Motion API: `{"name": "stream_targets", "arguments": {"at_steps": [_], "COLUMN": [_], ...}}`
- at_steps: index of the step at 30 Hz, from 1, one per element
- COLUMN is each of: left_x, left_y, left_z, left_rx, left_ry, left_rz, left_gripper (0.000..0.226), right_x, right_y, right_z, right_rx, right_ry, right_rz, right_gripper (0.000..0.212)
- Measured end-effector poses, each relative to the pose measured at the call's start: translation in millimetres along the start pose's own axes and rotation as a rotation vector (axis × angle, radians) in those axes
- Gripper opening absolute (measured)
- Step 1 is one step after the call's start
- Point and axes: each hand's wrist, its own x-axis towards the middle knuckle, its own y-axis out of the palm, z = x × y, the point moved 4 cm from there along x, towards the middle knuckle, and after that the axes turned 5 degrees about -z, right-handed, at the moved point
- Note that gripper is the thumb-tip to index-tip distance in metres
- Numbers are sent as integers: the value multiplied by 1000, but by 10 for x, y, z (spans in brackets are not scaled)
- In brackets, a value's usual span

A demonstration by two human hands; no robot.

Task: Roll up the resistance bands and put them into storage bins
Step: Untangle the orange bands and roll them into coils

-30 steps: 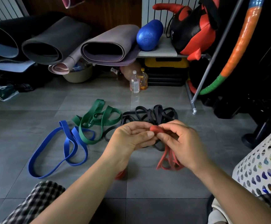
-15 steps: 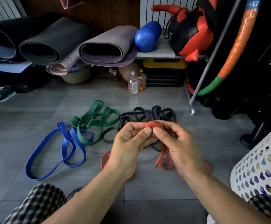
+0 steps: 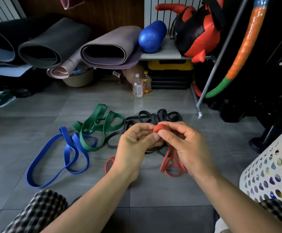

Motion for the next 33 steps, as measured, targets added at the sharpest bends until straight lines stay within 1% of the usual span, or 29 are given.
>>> {"name": "stream_targets", "arguments": {"at_steps": [2, 4, 5, 7, 9, 11, 12, 14, 15, 16, 18, 22, 24, 26, 28, 30, 31, 32, 33], "left_x": [-18, -23, -25, -31, -29, -31, -24, 3, 17, 28, 39, 20, 8, 1, -13, -9, 0, 17, 43], "left_y": [29, 40, 37, 38, 25, 11, -4, -36, -42, -44, -53, -57, -43, -31, -11, -14, -21, -39, -68], "left_z": [44, 75, 91, 113, 123, 87, 50, -46, -89, -111, -118, -79, -48, -2, 37, 48, 33, 8, -22], "left_rx": [-176, -285, -322, -352, -321, -160, 7, 397, 512, 548, 462, 191, 47, -73, -177, -218, -172, -46, 164], "left_ry": [-75, -126, -146, -177, -199, -183, -128, 41, 100, 119, 84, 57, 24, -37, -96, -135, -145, -129, -78], "left_rz": [7, 7, 3, 11, 40, 74, 85, 92, 107, 128, 156, 118, 96, 80, 80, 94, 108, 126, 141], "left_gripper": [16, 21, 22, 23, 23, 17, 18, 29, 33, 35, 33, 23, 19, 22, 22, 22, 21, 20, 21], "right_x": [-3, -1, -8, -25, -18, 10, 22, 21, 11, 5, -4, 5, -4, -14, -20, -12, 1, 17, 26], "right_y": [15, 27, 28, 28, 20, -22, -39, -37, -23, -14, -24, -77, -69, -45, -28, -39, -64, -93, -109], "right_z": [-2, 1, -1, 4, 17, 29, 48, 79, 82, 75, 67, 35, 7, -40, -79, -72, -52, -32, -13], "right_rx": [94, 107, 58, -121, -302, -469, -540, -664, -709, -725, -645, -219, -55, 18, 34, -50, -158, -300, -450], "right_ry": [35, 29, -1, -81, -167, -257, -295, -349, -360, -356, -296, -24, 58, 97, 101, 56, -9, -99, -192], "right_rz": [-1, 7, 3, -18, -20, 2, 23, 80, 114, 140, 158, 138, 142, 125, 96, 97, 108, 123, 143], "right_gripper": [13, 15, 18, 21, 12, 18, 20, 20, 21, 22, 22, 18, 22, 29, 26, 18, 16, 15, 16]}}
